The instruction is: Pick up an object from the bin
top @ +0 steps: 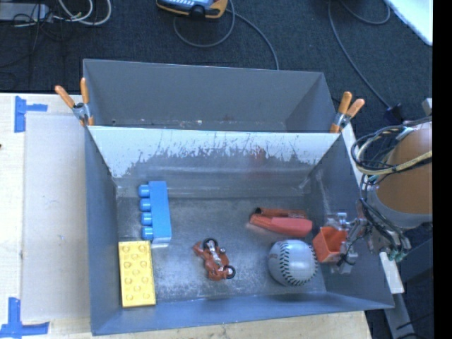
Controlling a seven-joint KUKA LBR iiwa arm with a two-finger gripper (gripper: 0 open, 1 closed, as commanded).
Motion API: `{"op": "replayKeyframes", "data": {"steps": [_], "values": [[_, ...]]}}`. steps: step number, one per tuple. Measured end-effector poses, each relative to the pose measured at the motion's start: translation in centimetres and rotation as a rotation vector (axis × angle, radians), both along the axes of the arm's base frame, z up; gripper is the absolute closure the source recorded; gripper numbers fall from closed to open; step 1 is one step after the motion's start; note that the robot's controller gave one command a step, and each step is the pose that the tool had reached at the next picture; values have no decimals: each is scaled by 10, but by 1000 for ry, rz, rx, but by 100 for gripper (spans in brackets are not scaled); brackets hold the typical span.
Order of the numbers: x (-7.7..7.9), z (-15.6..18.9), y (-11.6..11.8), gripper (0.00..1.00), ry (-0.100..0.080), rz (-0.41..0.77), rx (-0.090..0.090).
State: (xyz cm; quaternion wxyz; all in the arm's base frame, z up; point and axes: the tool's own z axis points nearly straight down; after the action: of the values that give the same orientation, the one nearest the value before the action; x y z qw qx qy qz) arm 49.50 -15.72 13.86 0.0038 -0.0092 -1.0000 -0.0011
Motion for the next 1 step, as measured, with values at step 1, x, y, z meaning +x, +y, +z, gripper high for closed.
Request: {"op": "replayKeyframes", "data": {"steps": [1], "values": [[0,11,0,100,0,0,0]]}}
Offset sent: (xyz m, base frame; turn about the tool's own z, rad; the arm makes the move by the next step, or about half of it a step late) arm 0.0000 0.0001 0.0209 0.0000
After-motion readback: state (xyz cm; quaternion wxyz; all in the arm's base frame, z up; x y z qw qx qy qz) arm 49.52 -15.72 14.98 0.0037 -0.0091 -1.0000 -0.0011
